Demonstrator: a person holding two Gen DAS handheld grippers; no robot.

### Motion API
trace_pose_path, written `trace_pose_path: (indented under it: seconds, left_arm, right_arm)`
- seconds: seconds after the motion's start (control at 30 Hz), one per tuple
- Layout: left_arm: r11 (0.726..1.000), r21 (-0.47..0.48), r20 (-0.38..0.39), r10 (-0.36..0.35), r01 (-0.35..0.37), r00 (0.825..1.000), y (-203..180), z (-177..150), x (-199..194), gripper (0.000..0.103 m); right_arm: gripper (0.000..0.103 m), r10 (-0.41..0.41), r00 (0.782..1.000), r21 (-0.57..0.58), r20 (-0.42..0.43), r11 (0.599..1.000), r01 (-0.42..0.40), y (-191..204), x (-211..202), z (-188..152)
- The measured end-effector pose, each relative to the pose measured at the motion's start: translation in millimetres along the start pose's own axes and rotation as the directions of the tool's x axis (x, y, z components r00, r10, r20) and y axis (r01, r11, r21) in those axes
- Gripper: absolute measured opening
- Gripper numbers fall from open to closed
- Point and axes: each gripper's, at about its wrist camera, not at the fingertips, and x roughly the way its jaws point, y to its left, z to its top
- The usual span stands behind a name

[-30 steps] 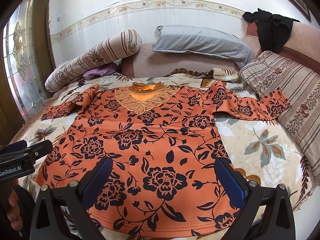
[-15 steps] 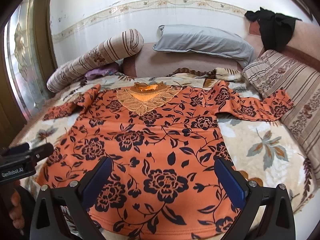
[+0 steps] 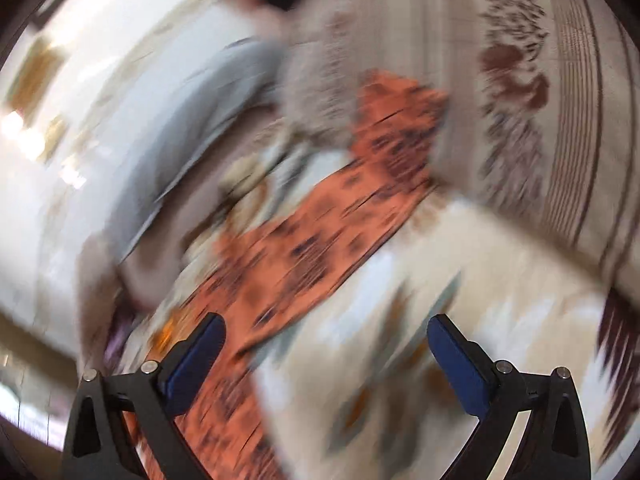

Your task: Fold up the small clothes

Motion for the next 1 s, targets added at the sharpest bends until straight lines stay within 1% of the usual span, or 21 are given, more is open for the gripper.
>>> trace_pose_path:
  seconds: [0.07,0.13,0.2,0.23,0.27,0.3,0.43,0.47,0.5,0.53,0.6,0.63,0.67,0.77,0.8,0.87,0.9,0.93,0.97,1.0]
  left_arm:
    - [0.998,-0.060,0.012,0.036,-0.036,0.999,13.0,7.2,14.7,0.103]
    - [0.995,-0.087,-0.008,0.056,-0.056,0.998,20.0,8.0,30.7,0.103]
    - [0.993,-0.091,-0.072,0.072,-0.078,0.995,25.5,2.3,53.7,0.103]
    - [0.992,-0.099,-0.106,0.072,-0.083,0.992,26.9,-2.4,61.6,0.103]
    - [0.990,-0.114,-0.123,0.063,-0.077,0.990,29.3,-5.7,66.8,0.103]
    - [0.989,-0.122,-0.098,0.066,-0.078,0.993,29.9,-6.7,64.7,0.103]
    - [0.989,-0.126,-0.102,0.069,-0.082,0.992,27.1,-8.3,66.3,0.103]
    - [0.989,-0.126,-0.102,0.068,-0.080,0.992,26.9,-8.2,66.5,0.103]
    - [0.989,-0.127,-0.102,0.066,-0.079,0.993,27.0,-8.3,65.7,0.103]
    - [0.989,-0.129,-0.102,0.064,-0.077,0.993,27.3,-7.9,66.2,0.103]
    - [0.989,-0.126,-0.101,0.069,-0.082,0.992,26.0,-8.5,65.0,0.103]
    - [0.989,-0.127,-0.100,0.068,-0.081,0.993,27.4,-8.4,64.9,0.103]
    - [0.989,-0.127,-0.101,0.069,-0.081,0.993,27.2,-8.4,65.2,0.103]
    - [0.988,-0.128,-0.101,0.069,-0.082,0.992,26.8,-7.9,67.1,0.103]
    - [0.988,-0.127,-0.101,0.070,-0.083,0.992,26.5,-8.1,67.0,0.103]
    - [0.988,-0.124,-0.097,0.078,-0.090,0.992,25.4,-8.6,67.0,0.103]
    - [0.988,-0.123,-0.097,0.080,-0.092,0.992,25.2,-8.7,67.1,0.103]
    - [0.988,-0.124,-0.097,0.080,-0.092,0.992,25.2,-8.9,67.1,0.103]
    - [0.988,-0.125,-0.098,0.079,-0.091,0.992,25.3,-8.9,67.1,0.103]
    - [0.988,-0.126,-0.098,0.078,-0.090,0.992,25.5,-8.9,67.2,0.103]
  right_arm:
    - [0.090,-0.036,0.999,0.028,0.016,0.999,0.035,-7.9,15.1,22.4]
    - [0.088,-0.062,0.998,0.037,0.032,0.997,0.061,-10.4,30.5,43.0]
    - [0.088,-0.097,0.994,0.024,0.045,0.995,0.096,-8.6,45.5,57.6]
    - [0.088,-0.117,0.992,0.028,0.046,0.993,0.116,-8.9,53.7,62.6]
    - [0.088,-0.141,0.989,0.033,0.041,0.990,0.140,-9.8,63.8,67.5]
    - [0.087,-0.160,0.986,0.038,0.038,0.987,0.159,-11.6,70.3,71.9]
    - [0.086,-0.213,0.975,0.047,0.055,0.976,0.211,-6.9,88.6,75.6]
    - [0.082,-0.235,0.970,0.056,0.056,0.971,0.232,-6.9,92.8,77.9]
    - [0.071,-0.256,0.965,0.063,0.057,0.966,0.253,-7.4,95.1,79.1]
    - [0.064,-0.287,0.956,0.064,0.053,0.957,0.284,-5.9,99.3,80.8]
    - [0.011,-0.336,0.941,0.032,0.040,0.942,0.335,-0.4,107.5,82.1]
    - [0.011,-0.347,0.937,0.012,0.049,0.938,0.347,4.6,107.4,81.7]
    - [0.008,-0.350,0.935,-0.011,0.064,0.936,0.351,12.6,105.5,81.7]
    - [0.006,-0.287,0.950,-0.123,0.124,0.945,0.302,57.7,93.0,84.0]
    - [0.006,-0.246,0.960,-0.181,0.137,0.946,0.268,81.9,86.9,84.1]
    - [0.006,-0.140,0.978,-0.285,0.157,0.941,0.181,139.4,69.1,79.9]
    - [0.006,-0.090,0.983,-0.320,0.159,0.938,0.137,163.2,61.2,74.9]
    - [0.006,-0.022,0.987,-0.361,0.156,0.929,0.078,194.0,51.3,66.6]
    - [0.006,0.047,0.988,-0.400,0.147,0.916,0.016,224.8,42.3,54.7]
    - [0.006,0.126,0.985,-0.443,0.119,0.895,-0.061,259.9,33.1,38.5]
